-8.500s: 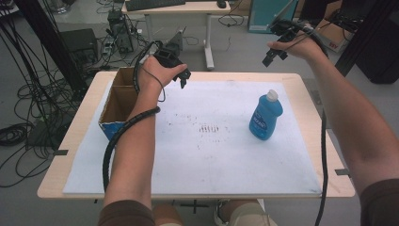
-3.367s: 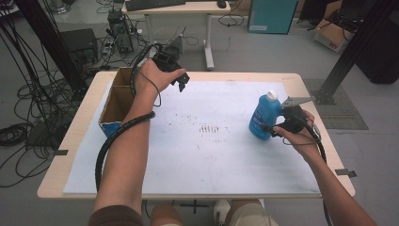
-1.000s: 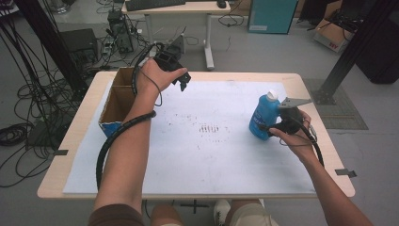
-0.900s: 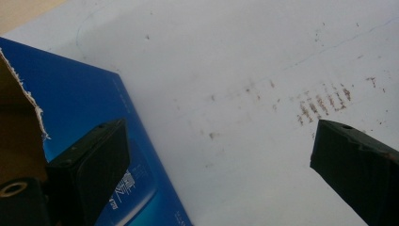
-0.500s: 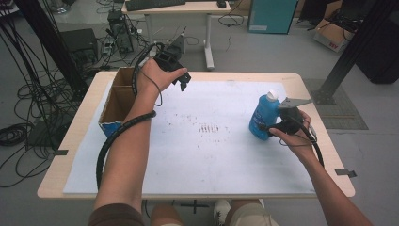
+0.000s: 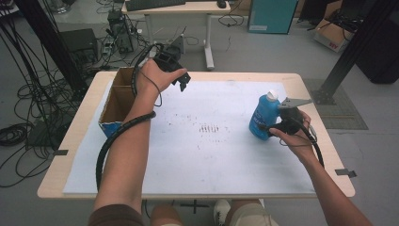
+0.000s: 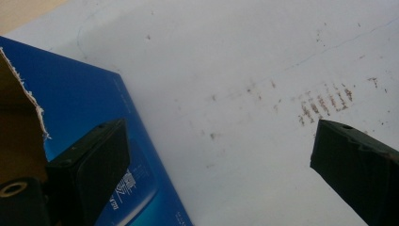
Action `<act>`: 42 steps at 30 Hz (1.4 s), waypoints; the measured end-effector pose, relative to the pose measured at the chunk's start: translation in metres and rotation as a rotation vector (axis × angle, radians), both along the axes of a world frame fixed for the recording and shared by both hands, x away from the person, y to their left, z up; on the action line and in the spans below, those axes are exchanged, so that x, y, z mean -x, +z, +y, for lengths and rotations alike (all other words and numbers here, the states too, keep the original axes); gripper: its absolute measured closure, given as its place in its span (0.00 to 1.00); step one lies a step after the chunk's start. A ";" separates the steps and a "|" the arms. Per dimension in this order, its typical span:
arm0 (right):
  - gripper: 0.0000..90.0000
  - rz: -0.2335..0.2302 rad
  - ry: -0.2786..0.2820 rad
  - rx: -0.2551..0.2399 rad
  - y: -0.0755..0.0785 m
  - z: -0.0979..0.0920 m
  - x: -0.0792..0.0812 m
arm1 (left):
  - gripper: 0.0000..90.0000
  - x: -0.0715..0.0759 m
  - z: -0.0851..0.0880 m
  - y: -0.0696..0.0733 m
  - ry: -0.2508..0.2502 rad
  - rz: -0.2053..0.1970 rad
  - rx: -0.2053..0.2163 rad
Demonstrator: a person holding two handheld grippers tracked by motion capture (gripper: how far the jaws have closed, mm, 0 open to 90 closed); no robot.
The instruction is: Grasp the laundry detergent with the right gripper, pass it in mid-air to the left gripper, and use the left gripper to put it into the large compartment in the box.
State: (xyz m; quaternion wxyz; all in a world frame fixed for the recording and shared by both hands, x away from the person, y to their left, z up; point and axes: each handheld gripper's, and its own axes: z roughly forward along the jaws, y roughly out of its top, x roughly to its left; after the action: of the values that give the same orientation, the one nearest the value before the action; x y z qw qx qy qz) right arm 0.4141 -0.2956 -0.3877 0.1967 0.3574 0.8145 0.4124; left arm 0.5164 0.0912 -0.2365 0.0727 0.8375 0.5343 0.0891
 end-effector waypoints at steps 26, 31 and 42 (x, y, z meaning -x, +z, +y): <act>0.03 -0.003 0.000 -0.004 0.000 0.002 0.000 | 0.06 0.001 0.001 0.003 0.008 -0.005 0.007; 0.04 -0.007 0.001 0.005 -0.001 0.002 0.000 | 0.06 0.001 0.001 0.003 0.003 -0.006 0.005; 0.15 -0.019 0.011 0.007 -0.003 0.002 -0.003 | 0.06 0.001 0.001 0.000 0.002 0.002 0.001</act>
State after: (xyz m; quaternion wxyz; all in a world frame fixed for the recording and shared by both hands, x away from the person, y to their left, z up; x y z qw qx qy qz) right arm 0.4168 -0.2937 -0.3911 0.2033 0.3484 0.8161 0.4138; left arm 0.5150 0.0921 -0.2369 0.0726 0.8369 0.5353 0.0878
